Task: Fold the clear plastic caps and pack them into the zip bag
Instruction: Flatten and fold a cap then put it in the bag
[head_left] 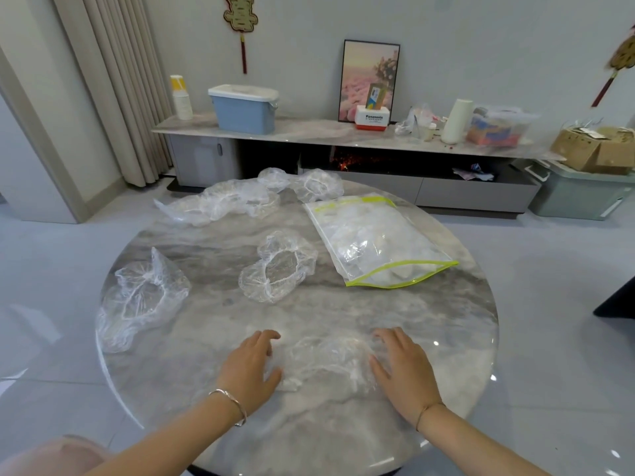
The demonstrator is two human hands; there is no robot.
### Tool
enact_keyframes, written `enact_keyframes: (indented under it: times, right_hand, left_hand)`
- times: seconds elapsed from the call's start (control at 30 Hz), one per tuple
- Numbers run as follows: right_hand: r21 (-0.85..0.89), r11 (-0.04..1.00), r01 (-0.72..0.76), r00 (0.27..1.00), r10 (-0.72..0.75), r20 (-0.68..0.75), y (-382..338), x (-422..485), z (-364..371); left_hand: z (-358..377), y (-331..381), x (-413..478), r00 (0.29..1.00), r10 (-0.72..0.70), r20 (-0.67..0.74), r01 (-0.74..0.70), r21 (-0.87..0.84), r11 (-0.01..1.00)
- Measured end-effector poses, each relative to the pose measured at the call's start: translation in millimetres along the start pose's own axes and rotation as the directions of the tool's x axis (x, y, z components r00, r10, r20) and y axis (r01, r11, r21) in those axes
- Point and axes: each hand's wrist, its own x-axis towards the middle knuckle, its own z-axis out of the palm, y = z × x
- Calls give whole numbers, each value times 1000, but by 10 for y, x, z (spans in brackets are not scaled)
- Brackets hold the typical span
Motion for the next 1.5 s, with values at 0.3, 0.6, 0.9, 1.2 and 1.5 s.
enact_keyframes:
  times: [0.3, 0.6, 0.9, 1.2, 1.5]
  right_hand:
    - [-261, 861, 437, 891, -375, 255, -66, -127, 295]
    - [-302, 867, 397, 882, -269, 387, 39, -158, 336]
    - [-212, 684, 698, 713, -692, 115, -169, -81, 298]
    - [-166, 634, 756, 655, -720, 229, -160, -152, 292]
    - [-169, 655, 737, 670, -674, 311, -286, -204, 322]
  left_hand:
    - [237, 7, 14, 789, 593, 158, -602, 390, 697]
    - [317, -49, -33, 873, 398, 280, -480, 355, 802]
    - [11, 250, 11, 913, 292, 286, -353, 191, 916]
    - [-229, 125, 212, 943, 332, -24, -333, -90, 939]
    - [70, 67, 150, 871, 446, 207, -471, 91, 877]
